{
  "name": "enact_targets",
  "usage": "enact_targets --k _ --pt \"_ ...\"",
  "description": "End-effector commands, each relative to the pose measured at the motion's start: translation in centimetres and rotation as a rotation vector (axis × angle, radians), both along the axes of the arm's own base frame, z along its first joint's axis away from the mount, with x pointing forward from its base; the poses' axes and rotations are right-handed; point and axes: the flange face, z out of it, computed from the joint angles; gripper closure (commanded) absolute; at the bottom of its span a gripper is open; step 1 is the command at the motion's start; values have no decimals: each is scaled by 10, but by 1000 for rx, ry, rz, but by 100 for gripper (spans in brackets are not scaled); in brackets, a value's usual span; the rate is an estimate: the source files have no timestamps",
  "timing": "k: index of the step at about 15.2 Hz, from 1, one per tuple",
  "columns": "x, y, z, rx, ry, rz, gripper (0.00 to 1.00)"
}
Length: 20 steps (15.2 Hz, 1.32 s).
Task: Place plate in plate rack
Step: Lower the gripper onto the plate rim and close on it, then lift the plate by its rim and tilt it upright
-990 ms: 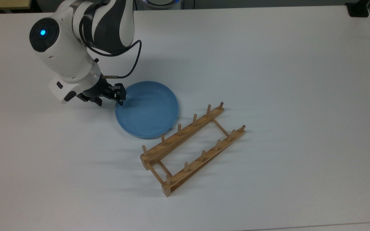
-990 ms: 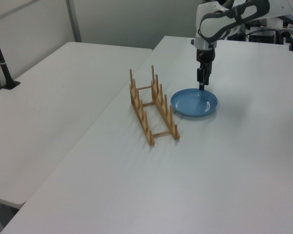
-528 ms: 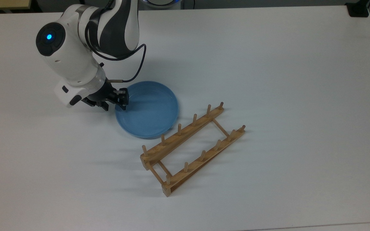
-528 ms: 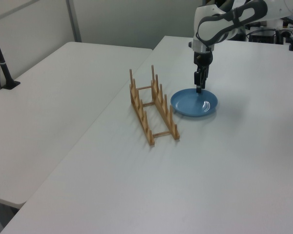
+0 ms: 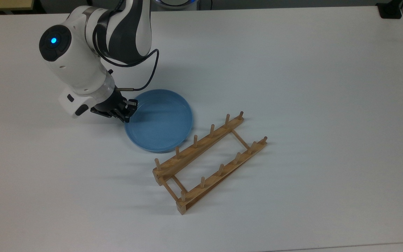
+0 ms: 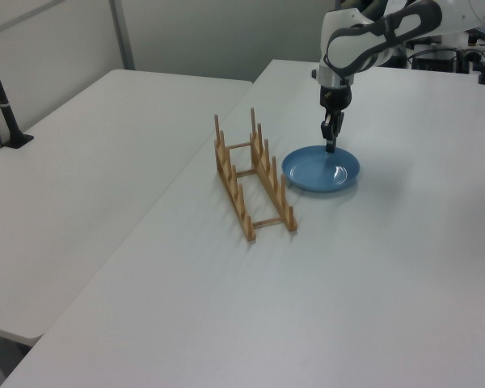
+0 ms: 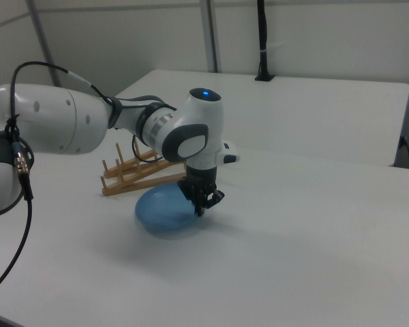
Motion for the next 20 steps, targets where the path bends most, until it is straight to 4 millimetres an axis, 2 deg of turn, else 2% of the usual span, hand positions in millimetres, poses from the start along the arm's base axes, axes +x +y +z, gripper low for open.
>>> enact_targets --k 1,6,14,17,18,20 --pt "1 2 5 6 -16 8 100" --pt "-7 -4 31 29 -13 49 100" --pt "-33 -31 121 53 -92 88 100" --pt "-35 -40 180 -7 -205 171 100" --pt "-37 -38 198 -27 -235 196 100" --pt "-33 -31 253 -127 -384 226 100"
